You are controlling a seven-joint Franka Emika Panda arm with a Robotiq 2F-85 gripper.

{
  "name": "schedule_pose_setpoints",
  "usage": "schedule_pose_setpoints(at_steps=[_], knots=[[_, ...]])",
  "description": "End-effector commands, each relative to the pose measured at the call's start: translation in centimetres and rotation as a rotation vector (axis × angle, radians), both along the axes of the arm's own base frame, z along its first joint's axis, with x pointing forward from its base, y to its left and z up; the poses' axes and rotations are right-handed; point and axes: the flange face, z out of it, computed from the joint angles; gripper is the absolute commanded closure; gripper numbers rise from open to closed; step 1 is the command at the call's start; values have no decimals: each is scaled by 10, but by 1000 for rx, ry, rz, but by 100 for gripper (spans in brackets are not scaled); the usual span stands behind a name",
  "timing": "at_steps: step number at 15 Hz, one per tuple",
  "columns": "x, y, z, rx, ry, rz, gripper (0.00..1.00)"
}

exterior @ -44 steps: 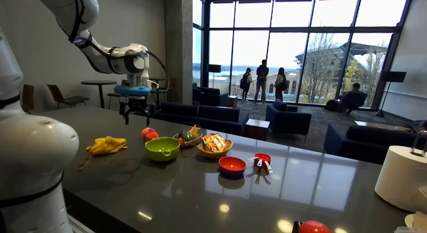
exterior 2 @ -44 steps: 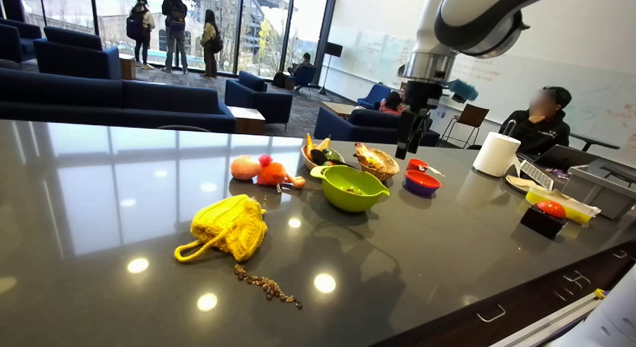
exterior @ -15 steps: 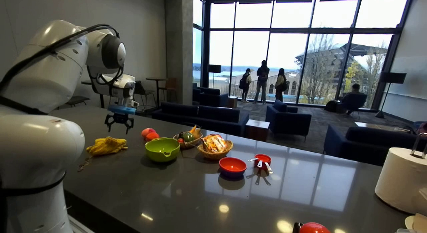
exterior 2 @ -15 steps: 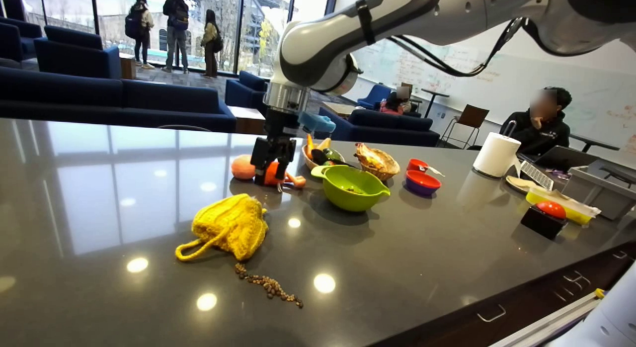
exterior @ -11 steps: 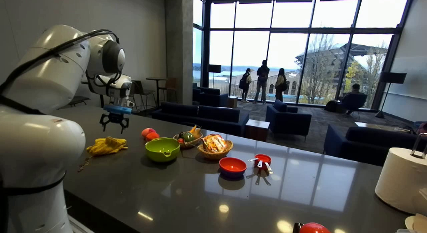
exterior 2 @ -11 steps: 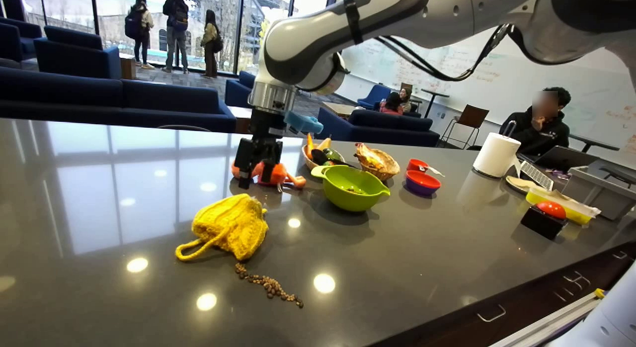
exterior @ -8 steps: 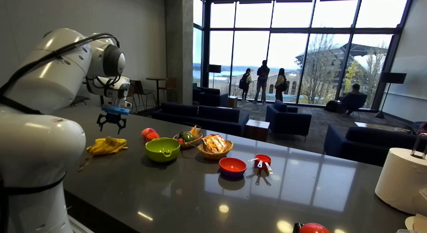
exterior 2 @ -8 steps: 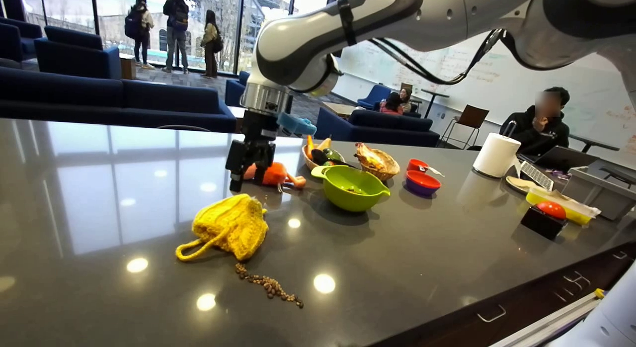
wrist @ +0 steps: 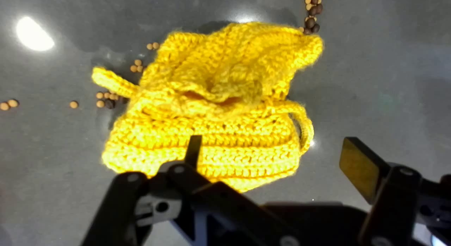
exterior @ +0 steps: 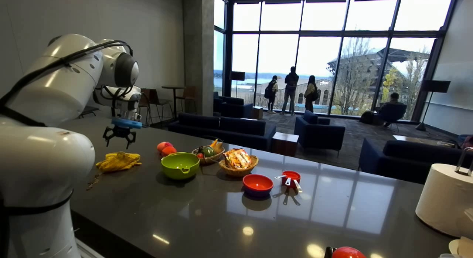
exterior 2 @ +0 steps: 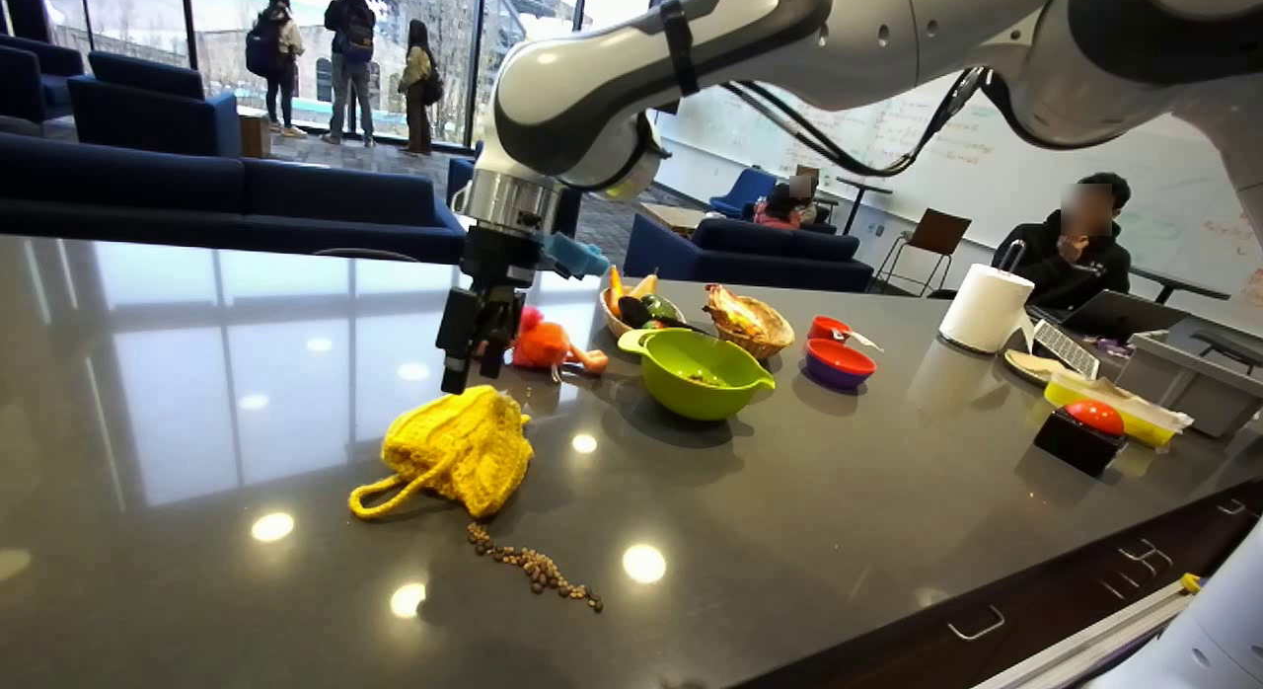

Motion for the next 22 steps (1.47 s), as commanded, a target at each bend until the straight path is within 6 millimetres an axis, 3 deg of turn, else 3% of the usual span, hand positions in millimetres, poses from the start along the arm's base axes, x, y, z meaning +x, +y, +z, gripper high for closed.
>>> schedule_pose_setpoints(at_steps=[1, 12, 15, 16, 17, 18, 19, 22], knots=[[1, -5, -3, 55, -1, 60, 0], [11, -31, -47, 109, 28, 137, 0], [12, -34, -58, 136, 53, 143, 0], [12, -34, -60, 143, 61, 147, 4], [11, -34, -64, 148, 63, 153, 1], [11, -33, -67, 155, 70, 156, 7], [10, -32, -69, 160, 72, 165, 2], [7, -28, -72, 173, 72, 201, 0]])
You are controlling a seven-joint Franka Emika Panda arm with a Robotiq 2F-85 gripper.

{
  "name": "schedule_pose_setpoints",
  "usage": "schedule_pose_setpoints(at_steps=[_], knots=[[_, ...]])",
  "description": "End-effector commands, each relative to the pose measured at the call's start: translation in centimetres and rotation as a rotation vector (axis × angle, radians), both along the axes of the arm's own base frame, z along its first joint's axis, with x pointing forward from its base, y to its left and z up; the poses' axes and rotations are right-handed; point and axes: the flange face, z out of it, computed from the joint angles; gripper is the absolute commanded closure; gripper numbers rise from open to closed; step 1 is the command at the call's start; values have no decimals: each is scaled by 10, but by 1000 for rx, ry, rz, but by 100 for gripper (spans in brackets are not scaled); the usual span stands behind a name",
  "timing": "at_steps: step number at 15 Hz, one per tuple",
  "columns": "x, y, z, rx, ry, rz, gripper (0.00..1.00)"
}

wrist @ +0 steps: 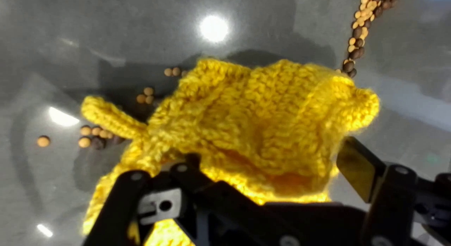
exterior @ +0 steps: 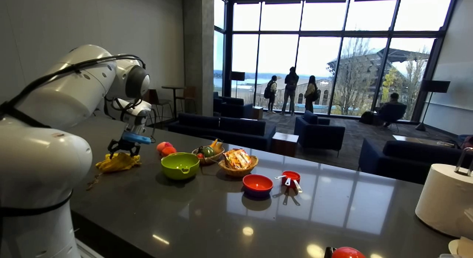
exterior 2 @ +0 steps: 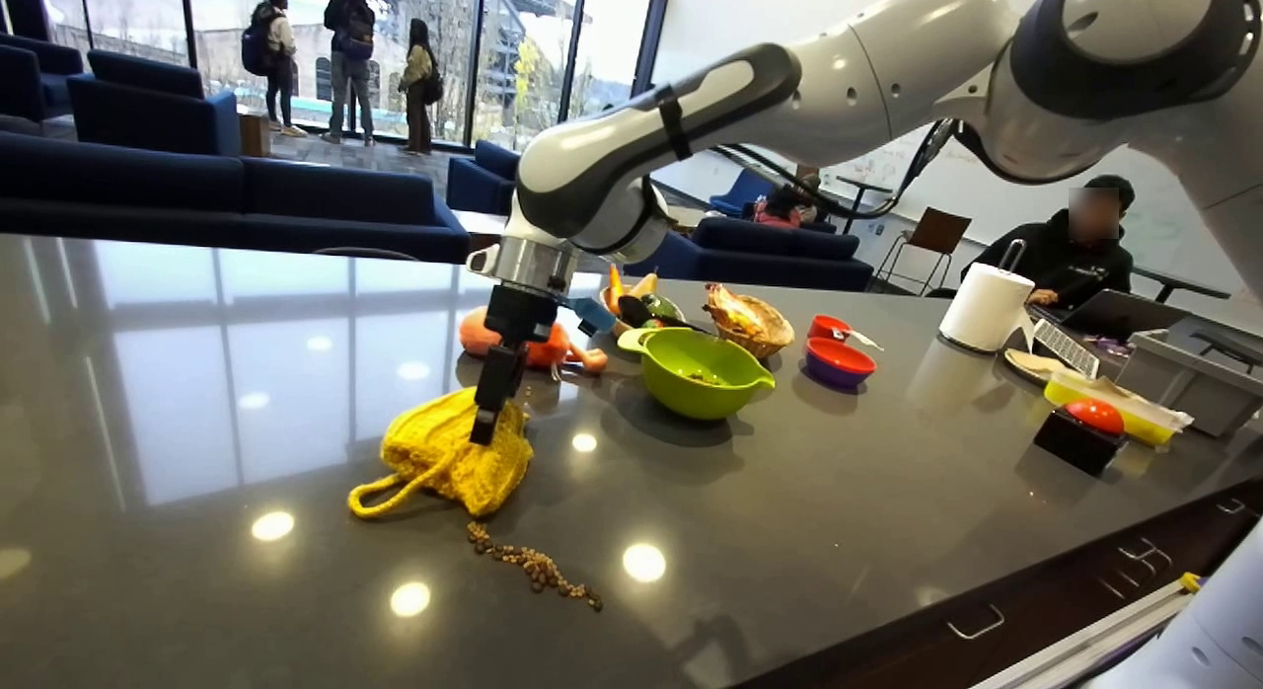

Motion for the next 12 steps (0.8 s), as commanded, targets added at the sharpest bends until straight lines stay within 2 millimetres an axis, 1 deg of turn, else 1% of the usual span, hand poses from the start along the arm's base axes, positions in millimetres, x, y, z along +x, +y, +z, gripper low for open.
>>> schedule_pose_setpoints(at_steps=[1, 5, 6, 8, 12], knots=[[-2, 5, -2, 45, 6, 37, 0], [-10, 7, -9, 54, 19, 72, 0], [-11, 7, -11, 54, 22, 77, 22], [-12, 7, -14, 53, 25, 84, 31], [-11, 6, -13, 47, 18, 86, 63]])
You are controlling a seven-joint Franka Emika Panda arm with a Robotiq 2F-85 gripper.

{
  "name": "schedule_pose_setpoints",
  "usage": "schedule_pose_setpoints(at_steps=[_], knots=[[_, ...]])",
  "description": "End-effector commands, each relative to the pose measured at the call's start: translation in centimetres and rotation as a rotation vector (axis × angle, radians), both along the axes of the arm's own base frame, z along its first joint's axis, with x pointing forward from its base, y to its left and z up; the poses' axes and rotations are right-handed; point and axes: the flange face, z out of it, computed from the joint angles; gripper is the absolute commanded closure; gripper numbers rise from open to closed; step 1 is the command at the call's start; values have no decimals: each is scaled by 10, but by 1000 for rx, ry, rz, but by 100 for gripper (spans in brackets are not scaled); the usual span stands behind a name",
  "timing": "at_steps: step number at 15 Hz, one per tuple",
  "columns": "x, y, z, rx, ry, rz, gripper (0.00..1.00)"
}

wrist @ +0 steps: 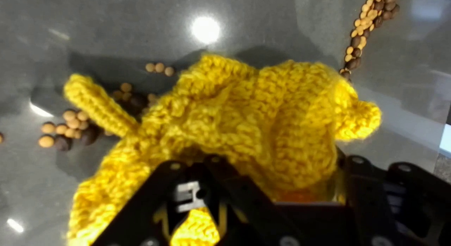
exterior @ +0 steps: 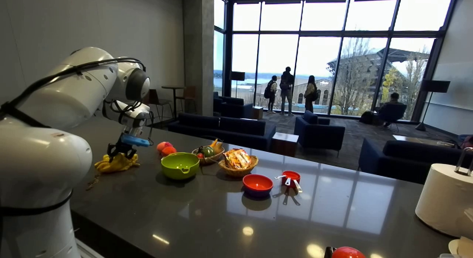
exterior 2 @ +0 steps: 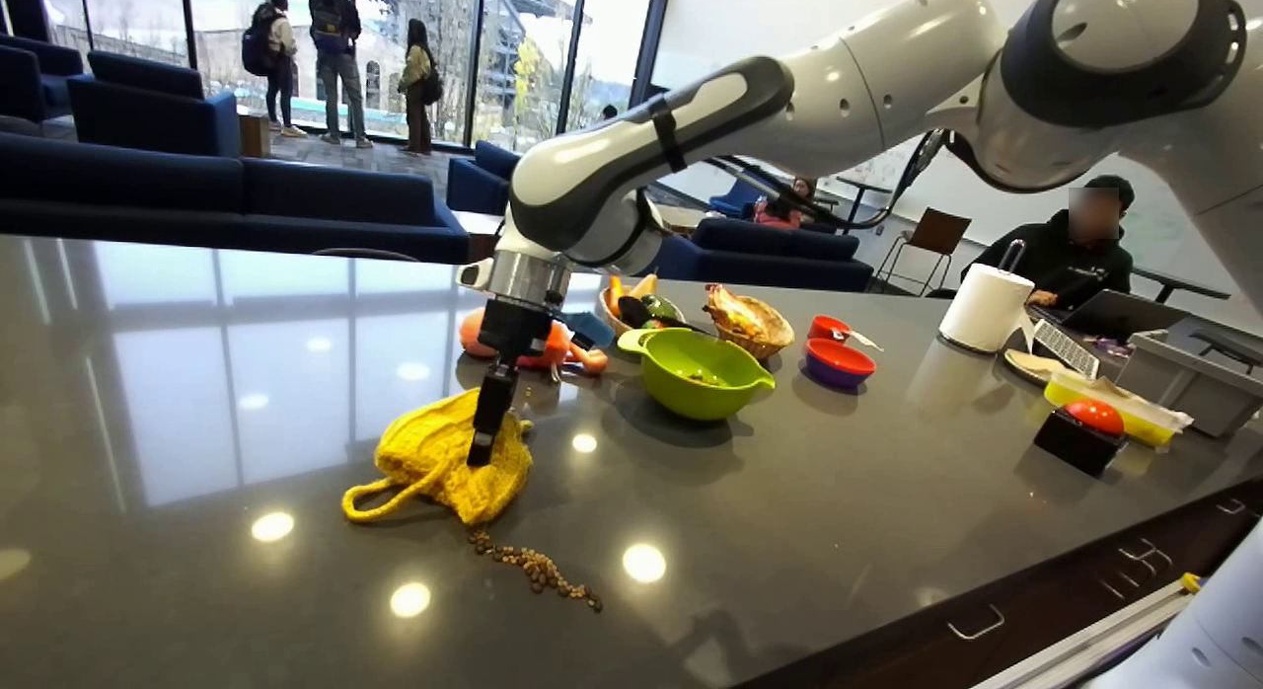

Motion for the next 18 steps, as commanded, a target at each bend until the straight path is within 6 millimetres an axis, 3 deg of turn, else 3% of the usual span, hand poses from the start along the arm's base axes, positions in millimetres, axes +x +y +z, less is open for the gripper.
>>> schedule_pose_setpoints(at_steps=[1, 5, 10, 14, 18], knots=[[-1, -1, -1, 15, 9, 9, 71], [1, -2, 3, 10, 3, 6, 99], [4, -17, -3, -37, -3, 8, 99], [13, -49, -12, -89, 6, -31, 98], [26, -86, -7, -132, 4, -72, 98]])
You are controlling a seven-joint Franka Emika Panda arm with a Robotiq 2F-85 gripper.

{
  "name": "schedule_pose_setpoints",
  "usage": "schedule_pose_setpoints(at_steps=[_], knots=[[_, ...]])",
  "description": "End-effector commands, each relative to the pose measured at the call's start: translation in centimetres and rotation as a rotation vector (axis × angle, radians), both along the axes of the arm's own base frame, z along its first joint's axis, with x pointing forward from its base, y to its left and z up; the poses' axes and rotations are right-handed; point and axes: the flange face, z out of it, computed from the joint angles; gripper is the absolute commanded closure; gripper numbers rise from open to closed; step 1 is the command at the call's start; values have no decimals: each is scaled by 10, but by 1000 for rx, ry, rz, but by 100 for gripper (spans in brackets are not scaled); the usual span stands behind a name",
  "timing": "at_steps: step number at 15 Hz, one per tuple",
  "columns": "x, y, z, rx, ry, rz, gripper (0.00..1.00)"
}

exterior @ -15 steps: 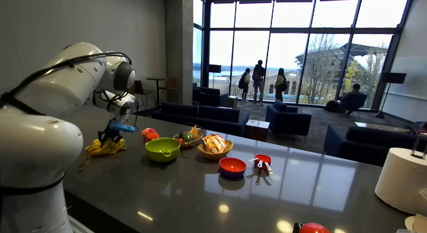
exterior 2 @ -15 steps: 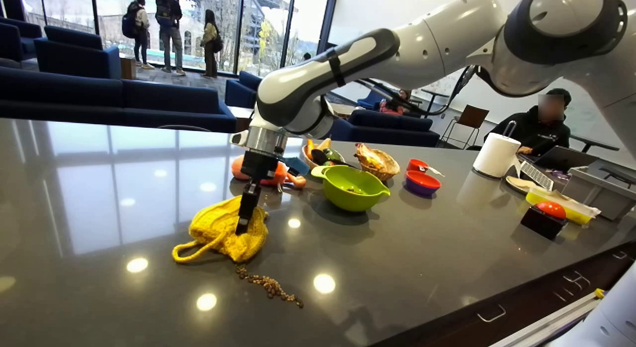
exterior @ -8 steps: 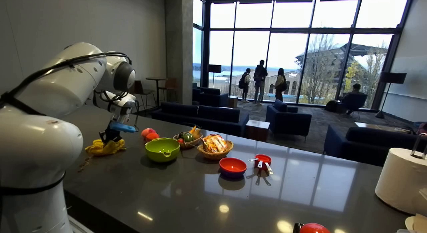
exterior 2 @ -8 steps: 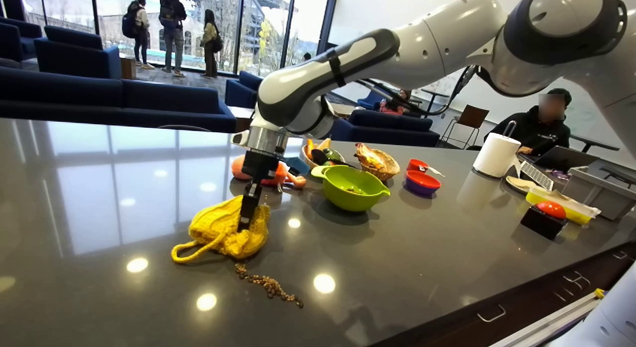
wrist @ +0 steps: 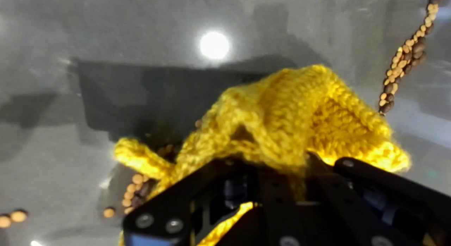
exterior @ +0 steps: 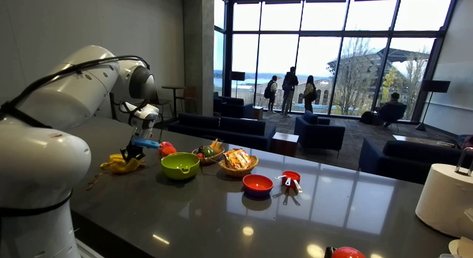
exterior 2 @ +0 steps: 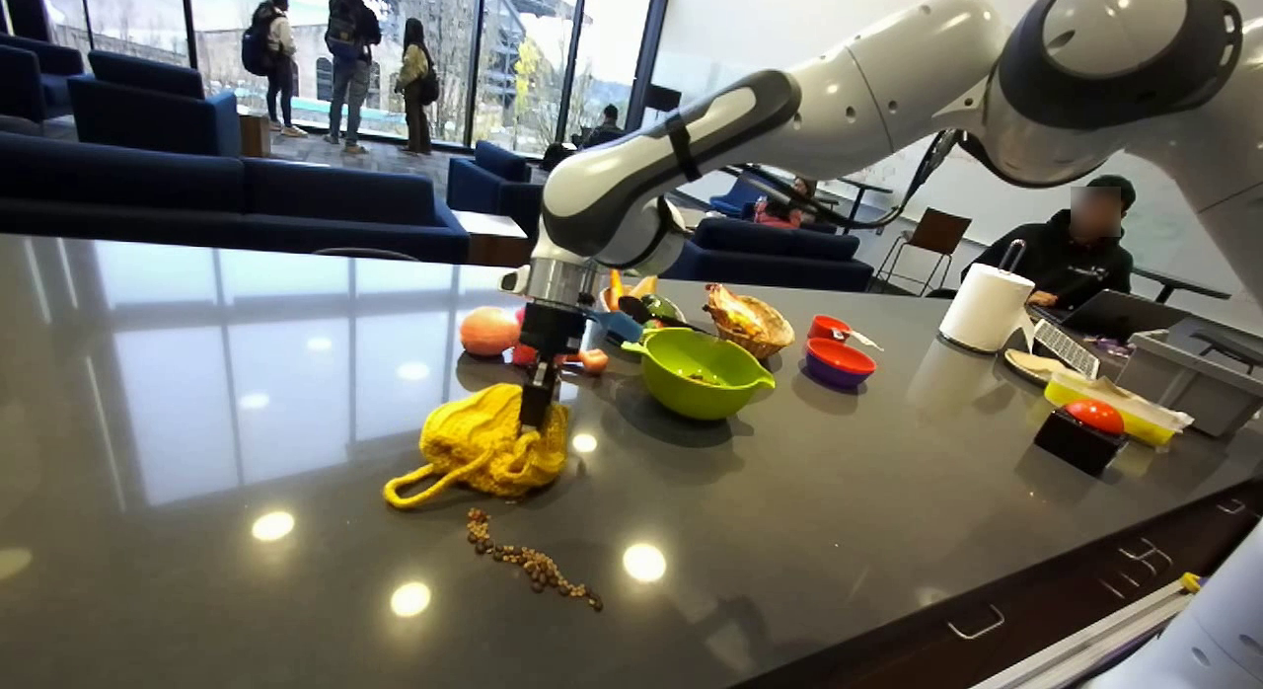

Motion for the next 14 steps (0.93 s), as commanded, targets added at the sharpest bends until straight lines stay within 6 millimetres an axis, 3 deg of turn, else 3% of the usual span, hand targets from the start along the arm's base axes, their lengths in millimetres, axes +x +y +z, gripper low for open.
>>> schedule_pose_setpoints(at_steps=[1, 10, 12, 14], knots=[[5, -44, 8, -76, -13, -27, 98], [20, -143, 25, -230, -60, -132, 98], [23, -149, 30, -242, -71, -144, 98], [25, -141, 39, -233, -89, -142, 98]])
